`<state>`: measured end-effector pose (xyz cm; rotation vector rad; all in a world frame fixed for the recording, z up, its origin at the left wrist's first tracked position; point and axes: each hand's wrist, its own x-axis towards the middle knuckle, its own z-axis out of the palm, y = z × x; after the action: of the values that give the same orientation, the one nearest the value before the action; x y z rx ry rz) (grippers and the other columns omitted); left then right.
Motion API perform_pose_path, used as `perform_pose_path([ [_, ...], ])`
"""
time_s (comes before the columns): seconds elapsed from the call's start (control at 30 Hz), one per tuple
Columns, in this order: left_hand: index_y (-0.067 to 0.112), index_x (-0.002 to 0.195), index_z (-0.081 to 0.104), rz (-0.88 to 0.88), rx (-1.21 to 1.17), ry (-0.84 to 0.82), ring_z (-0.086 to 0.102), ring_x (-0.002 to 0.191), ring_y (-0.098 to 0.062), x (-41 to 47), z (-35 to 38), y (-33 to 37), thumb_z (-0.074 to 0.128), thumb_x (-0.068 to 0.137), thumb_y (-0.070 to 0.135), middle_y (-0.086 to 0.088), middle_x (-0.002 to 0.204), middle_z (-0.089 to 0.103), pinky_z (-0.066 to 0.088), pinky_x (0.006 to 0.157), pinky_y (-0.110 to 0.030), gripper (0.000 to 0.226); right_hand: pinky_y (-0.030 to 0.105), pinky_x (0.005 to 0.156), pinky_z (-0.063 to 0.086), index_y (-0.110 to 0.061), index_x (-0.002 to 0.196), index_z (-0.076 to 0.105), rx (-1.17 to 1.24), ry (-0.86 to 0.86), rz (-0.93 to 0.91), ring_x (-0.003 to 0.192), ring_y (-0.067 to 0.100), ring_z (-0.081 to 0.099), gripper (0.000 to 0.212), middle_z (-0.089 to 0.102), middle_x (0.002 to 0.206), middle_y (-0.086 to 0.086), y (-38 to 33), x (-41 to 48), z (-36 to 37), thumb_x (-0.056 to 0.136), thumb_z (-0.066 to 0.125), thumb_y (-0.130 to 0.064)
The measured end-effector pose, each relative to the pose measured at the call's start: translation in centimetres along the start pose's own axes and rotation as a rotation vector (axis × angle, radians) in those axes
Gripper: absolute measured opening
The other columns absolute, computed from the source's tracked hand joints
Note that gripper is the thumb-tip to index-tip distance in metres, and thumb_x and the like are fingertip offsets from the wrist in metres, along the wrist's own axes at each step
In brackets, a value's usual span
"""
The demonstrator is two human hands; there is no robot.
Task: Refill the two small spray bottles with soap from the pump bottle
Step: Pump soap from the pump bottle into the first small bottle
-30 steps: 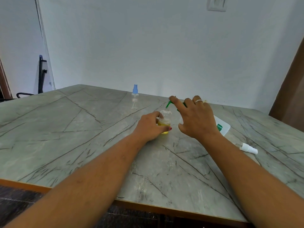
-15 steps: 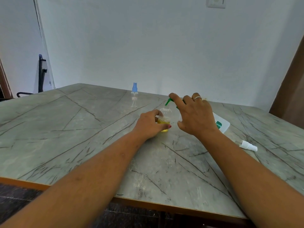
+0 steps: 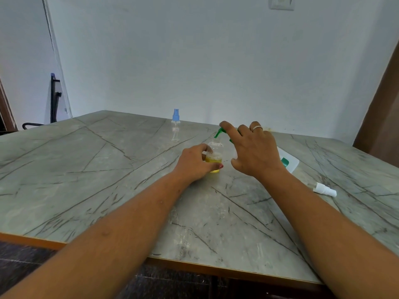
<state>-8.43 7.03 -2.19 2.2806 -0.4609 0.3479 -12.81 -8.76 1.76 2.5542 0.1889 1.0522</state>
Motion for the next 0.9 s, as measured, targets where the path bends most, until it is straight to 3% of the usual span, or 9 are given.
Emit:
perform_pose_path([
  [0.6,0.021,0.121,0.053,0.016,0.017,0.000,0.050,0.091,-0.010,0.21,0.11,-0.21,0.072,0.072,0.049,-0.003,0.124,0.059,0.040,0.079,-0.021,0.060,0.034,0.070,0.051,-0.030,0.140,0.015,0.013,0.004,0.008,0.100,0.027,0.053,0.085,0.060,0.110,0.004,0.00,-0.09,-0.20,0.073,0.066,-0.046],
  [0.9,0.019,0.125,0.051,0.000,0.014,-0.004,0.056,0.105,-0.018,-0.21,-0.15,0.19,0.071,0.073,0.048,-0.003,0.127,0.057,0.041,0.085,-0.023,0.062,0.034,0.072,0.050,-0.028,0.138,0.016,0.019,0.001,0.011,0.102,0.027,0.053,0.083,0.059,0.113,0.005,-0.27,0.02,-0.22,0.074,0.065,-0.045],
])
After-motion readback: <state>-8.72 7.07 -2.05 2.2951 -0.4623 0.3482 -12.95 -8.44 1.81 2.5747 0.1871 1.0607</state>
